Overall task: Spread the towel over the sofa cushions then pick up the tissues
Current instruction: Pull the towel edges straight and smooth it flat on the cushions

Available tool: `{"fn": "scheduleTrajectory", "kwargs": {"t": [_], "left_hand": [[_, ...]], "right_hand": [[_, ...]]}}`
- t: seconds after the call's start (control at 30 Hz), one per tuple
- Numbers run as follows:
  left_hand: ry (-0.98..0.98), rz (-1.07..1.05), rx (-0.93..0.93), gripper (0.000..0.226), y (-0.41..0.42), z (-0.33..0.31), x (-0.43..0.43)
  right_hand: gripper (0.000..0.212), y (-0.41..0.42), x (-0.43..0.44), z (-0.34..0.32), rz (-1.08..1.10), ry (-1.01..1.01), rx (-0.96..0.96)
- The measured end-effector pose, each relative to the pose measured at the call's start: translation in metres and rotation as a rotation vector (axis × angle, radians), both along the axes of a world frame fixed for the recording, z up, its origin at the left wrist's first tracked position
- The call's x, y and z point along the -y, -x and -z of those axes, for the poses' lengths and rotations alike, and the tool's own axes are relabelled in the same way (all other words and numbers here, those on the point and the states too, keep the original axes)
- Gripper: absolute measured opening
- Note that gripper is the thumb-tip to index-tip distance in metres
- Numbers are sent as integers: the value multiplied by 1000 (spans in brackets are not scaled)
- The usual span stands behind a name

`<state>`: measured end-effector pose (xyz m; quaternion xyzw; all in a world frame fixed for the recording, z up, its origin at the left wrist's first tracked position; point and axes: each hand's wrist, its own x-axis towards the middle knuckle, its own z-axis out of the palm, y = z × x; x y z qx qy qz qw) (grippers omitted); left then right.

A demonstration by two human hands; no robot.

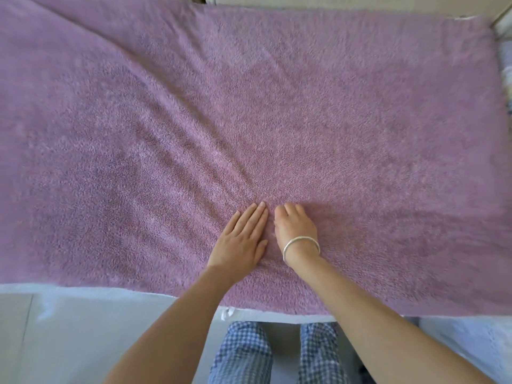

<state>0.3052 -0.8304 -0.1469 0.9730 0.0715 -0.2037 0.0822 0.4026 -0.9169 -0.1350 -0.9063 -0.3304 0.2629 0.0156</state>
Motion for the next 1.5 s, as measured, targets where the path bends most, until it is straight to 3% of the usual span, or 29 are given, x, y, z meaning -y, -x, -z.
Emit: {"fn": "scheduleTrajectory", "kwargs": {"t": [0.23,0.37,0.53,0.73,0.97,1.23,1.5], "left_hand": [[-57,20,30,58,25,-18,-28],[-69,45,22,52,62,-23,-53],[-121,-53,-55,64,79,-31,-76],[-134,-157,-91,59,93,-28,-127],[-158,-181,-10,60,89,-16,-224],[-41,-129,36,64,86,-5,-325],[-18,-166,124,21,55,-4,-336]], "right_hand": [[23,12,-4,-13,46,-39,32],[22,43,-14,-20,-52,-93,-38],[27,64,-36,-21,-149,-118,-105],[28,78,-90,-22,-211,-139,-125],[29,89,-208,-14,-132,-142,-145],[32,85,-303,-3,130,-26,-34],[22,85,-320,-3,134,13,40]]}}
